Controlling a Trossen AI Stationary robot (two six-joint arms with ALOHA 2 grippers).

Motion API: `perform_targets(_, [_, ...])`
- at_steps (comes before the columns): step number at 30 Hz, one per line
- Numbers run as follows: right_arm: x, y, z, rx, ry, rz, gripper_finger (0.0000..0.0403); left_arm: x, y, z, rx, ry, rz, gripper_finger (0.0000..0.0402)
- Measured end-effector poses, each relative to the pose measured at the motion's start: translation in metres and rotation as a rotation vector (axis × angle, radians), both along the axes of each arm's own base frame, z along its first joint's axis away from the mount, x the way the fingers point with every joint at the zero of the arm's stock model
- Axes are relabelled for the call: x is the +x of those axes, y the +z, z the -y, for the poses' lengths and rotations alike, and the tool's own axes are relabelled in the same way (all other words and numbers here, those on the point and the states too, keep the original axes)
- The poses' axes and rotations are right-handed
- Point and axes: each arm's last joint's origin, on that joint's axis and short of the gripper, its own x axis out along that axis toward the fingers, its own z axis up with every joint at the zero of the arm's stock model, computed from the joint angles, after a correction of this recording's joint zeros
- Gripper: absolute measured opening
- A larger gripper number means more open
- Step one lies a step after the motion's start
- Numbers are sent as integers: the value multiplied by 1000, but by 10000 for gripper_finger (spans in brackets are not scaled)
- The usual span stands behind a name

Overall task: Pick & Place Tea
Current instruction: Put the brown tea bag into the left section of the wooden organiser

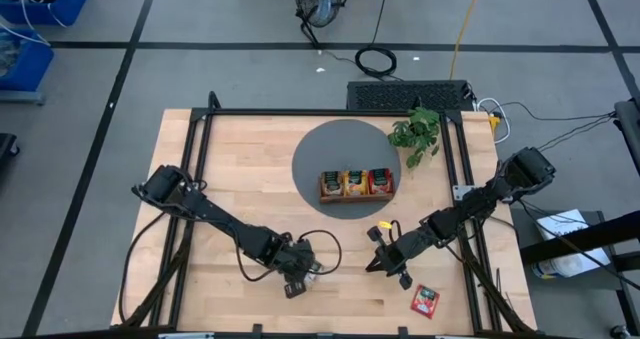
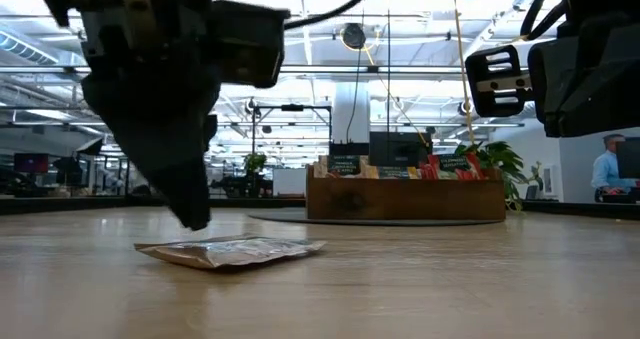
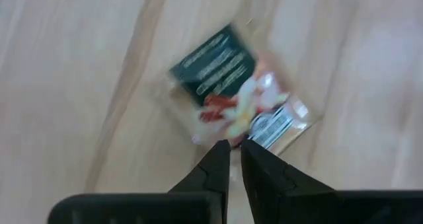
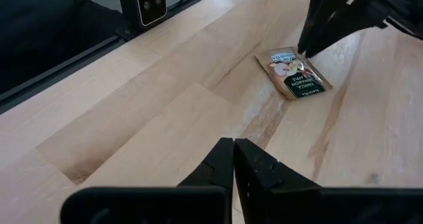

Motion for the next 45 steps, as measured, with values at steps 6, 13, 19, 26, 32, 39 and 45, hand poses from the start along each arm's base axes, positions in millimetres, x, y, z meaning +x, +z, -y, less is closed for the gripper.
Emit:
perform_targets(6, [0,0,0,5,0,-3,4,1,4,11,-20,-41,68,42])
perform_targets(13, [0,0,0,5,0,-3,4,-3,3,15,7,-68,64,42])
perform_targets(19, [0,0,0,5,1,-3,4,-18,-1,14,36,-23,-81,42])
perform_targets(26, [0,0,0,5,1,-4,4,-19,-4,5,98,65,-119,42])
perform_targets(32, [0,0,0,5,0,-4,4,-16,-3,7,81,20,-87,42])
perform_targets(39, [0,0,0,5,-2,-9,4,-3,-17,14,29,-43,-26,42])
perform_targets(45, [0,-1,0,3,-3,-10,4,12,-33,10,-23,-74,20,42])
